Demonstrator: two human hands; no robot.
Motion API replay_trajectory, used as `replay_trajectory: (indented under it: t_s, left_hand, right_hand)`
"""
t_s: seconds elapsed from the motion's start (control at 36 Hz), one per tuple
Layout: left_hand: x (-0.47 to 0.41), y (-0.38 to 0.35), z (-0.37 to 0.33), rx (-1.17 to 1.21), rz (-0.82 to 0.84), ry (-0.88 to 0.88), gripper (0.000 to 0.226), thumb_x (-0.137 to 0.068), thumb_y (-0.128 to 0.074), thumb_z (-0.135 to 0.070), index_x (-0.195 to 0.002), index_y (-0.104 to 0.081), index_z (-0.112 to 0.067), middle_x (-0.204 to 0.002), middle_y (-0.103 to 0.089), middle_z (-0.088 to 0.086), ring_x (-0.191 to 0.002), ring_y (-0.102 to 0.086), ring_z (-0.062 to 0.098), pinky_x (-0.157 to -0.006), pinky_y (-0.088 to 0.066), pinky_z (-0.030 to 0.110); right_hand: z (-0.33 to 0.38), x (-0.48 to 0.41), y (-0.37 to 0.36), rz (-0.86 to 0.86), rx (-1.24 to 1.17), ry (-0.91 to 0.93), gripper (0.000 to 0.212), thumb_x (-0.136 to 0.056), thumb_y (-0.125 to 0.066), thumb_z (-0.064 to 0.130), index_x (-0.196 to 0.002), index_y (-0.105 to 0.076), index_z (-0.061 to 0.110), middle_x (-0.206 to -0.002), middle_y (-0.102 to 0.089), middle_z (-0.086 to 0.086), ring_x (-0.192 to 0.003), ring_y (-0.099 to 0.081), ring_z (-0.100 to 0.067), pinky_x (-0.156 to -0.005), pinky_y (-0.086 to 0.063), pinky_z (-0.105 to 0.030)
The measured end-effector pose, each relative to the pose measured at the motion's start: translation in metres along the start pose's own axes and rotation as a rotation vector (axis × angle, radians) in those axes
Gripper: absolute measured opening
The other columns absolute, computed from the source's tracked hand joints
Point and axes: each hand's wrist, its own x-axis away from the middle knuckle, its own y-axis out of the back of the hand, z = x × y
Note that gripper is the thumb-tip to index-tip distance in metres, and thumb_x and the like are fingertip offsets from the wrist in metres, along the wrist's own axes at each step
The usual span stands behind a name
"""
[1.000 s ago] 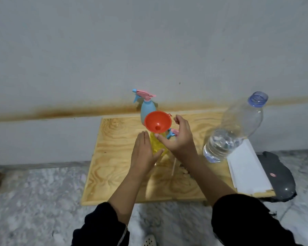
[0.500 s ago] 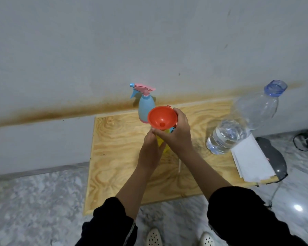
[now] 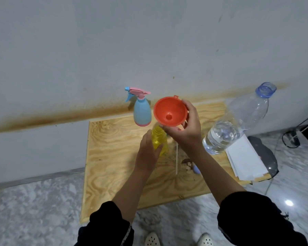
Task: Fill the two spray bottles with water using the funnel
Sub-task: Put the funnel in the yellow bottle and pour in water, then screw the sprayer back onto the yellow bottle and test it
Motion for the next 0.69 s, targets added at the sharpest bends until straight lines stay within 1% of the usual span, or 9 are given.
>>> replay_trajectory:
  t_s: [0.14, 0.19, 0.28, 0.31, 0.39, 0.42, 0.53, 0.58, 0.69]
  left_hand:
    - [-0.001, 0.000, 0.002, 0.046, 0.001, 0.032, 0.060, -0.089, -0.063, -0.026, -0.138, -0.036, -0.004, -0.129, -0.050, 0.014, -0.119, -0.048, 0.026, -0.095, -0.042, 0.032]
    - [-0.001, -0.001, 0.003, 0.065, -0.002, 0.058, 0.061, -0.090, -0.062, -0.029, -0.140, -0.034, -0.008, -0.133, -0.047, 0.010, -0.121, -0.045, 0.020, -0.094, -0.037, 0.025]
    - [0.000, -0.006, 0.005, 0.100, 0.005, 0.084, 0.070, -0.088, -0.064, -0.033, -0.144, -0.028, -0.012, -0.141, -0.040, 0.008, -0.129, -0.038, 0.017, -0.099, -0.033, 0.024]
    - [0.000, -0.008, 0.005, 0.111, 0.003, 0.096, 0.074, -0.086, -0.067, -0.033, -0.145, -0.027, -0.012, -0.143, -0.039, 0.008, -0.130, -0.037, 0.017, -0.101, -0.033, 0.025]
    - [-0.003, -0.013, 0.006, 0.124, -0.013, 0.149, 0.080, -0.082, -0.071, -0.034, -0.145, -0.027, -0.013, -0.143, -0.038, 0.008, -0.131, -0.037, 0.018, -0.105, -0.035, 0.030]
    - [-0.004, -0.014, 0.007, 0.124, -0.021, 0.170, 0.079, -0.081, -0.071, -0.035, -0.144, -0.028, -0.013, -0.142, -0.040, 0.008, -0.130, -0.038, 0.018, -0.105, -0.036, 0.031]
    - [-0.007, -0.017, 0.008, 0.129, -0.038, 0.190, 0.074, -0.082, -0.071, -0.035, -0.142, -0.034, -0.012, -0.139, -0.046, 0.005, -0.127, -0.043, 0.017, -0.102, -0.037, 0.029]
    - [-0.007, -0.016, 0.007, 0.127, -0.044, 0.180, 0.072, -0.082, -0.071, -0.035, -0.141, -0.036, -0.012, -0.136, -0.048, 0.004, -0.125, -0.044, 0.016, -0.100, -0.039, 0.028]
    - [-0.004, -0.010, 0.010, 0.113, -0.092, 0.193, 0.069, -0.083, -0.070, -0.034, -0.139, -0.037, -0.012, -0.133, -0.050, 0.006, -0.123, -0.047, 0.019, -0.099, -0.044, 0.036]
  right_hand:
    - [-0.028, 0.003, 0.024, -0.090, 0.096, -0.087, 0.090, -0.058, -0.089, 0.023, -0.132, -0.039, 0.020, -0.127, -0.044, 0.002, -0.119, -0.046, -0.015, -0.091, -0.050, -0.028]
    - [-0.046, 0.008, 0.030, -0.106, 0.184, -0.158, 0.092, -0.056, -0.089, 0.026, -0.133, -0.039, 0.017, -0.129, -0.045, -0.003, -0.114, -0.045, -0.014, -0.090, -0.048, -0.031]
    - [-0.075, 0.018, 0.032, -0.080, 0.268, -0.249, 0.093, -0.059, -0.087, 0.027, -0.135, -0.036, 0.011, -0.129, -0.044, -0.011, -0.113, -0.044, -0.018, -0.091, -0.049, -0.040]
    - [-0.083, 0.021, 0.032, -0.074, 0.284, -0.260, 0.091, -0.061, -0.086, 0.026, -0.135, -0.036, 0.008, -0.129, -0.043, -0.014, -0.112, -0.043, -0.019, -0.090, -0.048, -0.038]
    - [-0.099, 0.028, 0.029, -0.069, 0.338, -0.277, 0.084, -0.064, -0.084, 0.023, -0.132, -0.038, 0.004, -0.124, -0.045, -0.017, -0.104, -0.040, -0.014, -0.077, -0.032, -0.007]
    - [-0.103, 0.028, 0.028, -0.072, 0.335, -0.299, 0.083, -0.065, -0.084, 0.026, -0.131, -0.039, 0.005, -0.122, -0.046, -0.015, -0.103, -0.041, -0.013, -0.075, -0.030, -0.005]
    - [-0.115, 0.027, 0.023, -0.068, 0.309, -0.430, 0.086, -0.066, -0.083, 0.035, -0.133, -0.035, 0.012, -0.126, -0.044, -0.009, -0.105, -0.043, -0.014, -0.081, -0.037, -0.023]
    - [-0.121, 0.026, 0.022, -0.057, 0.339, -0.458, 0.091, -0.068, -0.080, 0.038, -0.138, -0.028, 0.012, -0.131, -0.038, -0.011, -0.113, -0.043, -0.020, -0.086, -0.039, -0.028]
    - [-0.128, 0.022, 0.017, -0.022, 0.393, -0.500, 0.095, -0.074, -0.076, 0.036, -0.143, -0.016, 0.010, -0.138, -0.030, -0.015, -0.124, -0.037, -0.028, -0.096, -0.038, -0.034]
